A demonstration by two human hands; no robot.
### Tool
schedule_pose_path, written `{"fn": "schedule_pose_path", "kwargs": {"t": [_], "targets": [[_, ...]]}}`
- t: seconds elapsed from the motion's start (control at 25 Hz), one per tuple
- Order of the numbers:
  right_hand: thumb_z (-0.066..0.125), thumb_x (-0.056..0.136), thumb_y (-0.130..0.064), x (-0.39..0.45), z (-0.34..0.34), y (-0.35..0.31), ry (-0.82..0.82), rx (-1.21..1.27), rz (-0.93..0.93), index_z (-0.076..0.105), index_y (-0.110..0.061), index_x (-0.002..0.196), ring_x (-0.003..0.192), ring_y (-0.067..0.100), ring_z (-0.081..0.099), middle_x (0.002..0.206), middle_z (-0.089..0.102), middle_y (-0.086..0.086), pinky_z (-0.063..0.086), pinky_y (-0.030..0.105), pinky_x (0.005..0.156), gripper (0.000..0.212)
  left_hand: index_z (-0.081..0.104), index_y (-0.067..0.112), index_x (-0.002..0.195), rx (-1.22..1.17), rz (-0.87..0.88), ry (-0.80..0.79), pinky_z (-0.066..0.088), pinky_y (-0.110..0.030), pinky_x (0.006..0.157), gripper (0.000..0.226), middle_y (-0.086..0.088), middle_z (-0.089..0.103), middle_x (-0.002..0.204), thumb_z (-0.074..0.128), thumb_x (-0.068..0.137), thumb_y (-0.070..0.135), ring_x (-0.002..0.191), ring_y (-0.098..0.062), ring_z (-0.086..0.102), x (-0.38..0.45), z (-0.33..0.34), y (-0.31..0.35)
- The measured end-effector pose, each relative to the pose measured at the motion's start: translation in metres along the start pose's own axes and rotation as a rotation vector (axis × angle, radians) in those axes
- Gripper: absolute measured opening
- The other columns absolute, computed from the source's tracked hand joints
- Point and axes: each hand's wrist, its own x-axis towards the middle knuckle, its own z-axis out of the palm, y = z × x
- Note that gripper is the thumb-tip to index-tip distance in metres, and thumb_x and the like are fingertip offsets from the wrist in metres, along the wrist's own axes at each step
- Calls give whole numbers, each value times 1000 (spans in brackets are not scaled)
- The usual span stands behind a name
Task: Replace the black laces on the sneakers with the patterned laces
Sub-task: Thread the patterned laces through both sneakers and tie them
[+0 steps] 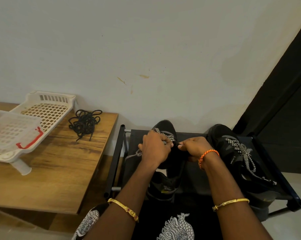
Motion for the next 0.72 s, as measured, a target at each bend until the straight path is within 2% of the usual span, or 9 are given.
{"fn": "schedule_pose_path", "kwargs": {"t": [0.12,0.28,0.4,0.52,0.6,0.72], "targets": [[62,84,3,-4,-3,-5,-56,38,32,70,-1,85,85,23,60,94,66,17,53,45,89,9,76,32,90,4,13,-12,35,-42,88,9,3,64,114,72,83,34,116,-21,49,1,0,-1],[61,85,3,-8,-6,-6,-96,85,51,69,-5,85,80,19,60,89,66,11,53,33,69,10,76,31,85,9,35,-47,31,-38,88,6,6,61,110,73,81,33,115,-19,47,4,-2,0],[62,85,3,-9,-8,-5,-103,90,43,68,-5,84,83,21,61,86,66,9,53,31,67,10,76,28,90,40,112,-53,29,-38,98,9,6,51,117,73,82,30,119,-16,40,4,-4,1],[63,85,1,-12,-10,-6,-134,123,31,67,-3,85,78,18,61,83,65,8,51,27,59,6,75,27,91,139,168,-16,18,-31,88,8,8,48,118,69,85,29,119,-12,37,2,-2,3],[61,89,-5,-11,-11,-5,-149,167,24,65,-4,84,73,16,62,79,65,8,51,26,57,7,75,24,89,129,167,0,15,-30,84,8,10,50,113,69,86,27,118,-12,38,3,0,3],[60,89,-5,-10,-10,-3,-184,207,34,65,-4,82,71,17,63,77,65,8,52,24,51,9,76,21,85,37,124,-26,20,-33,86,7,15,52,92,71,84,25,115,-14,43,6,-2,0]]}}
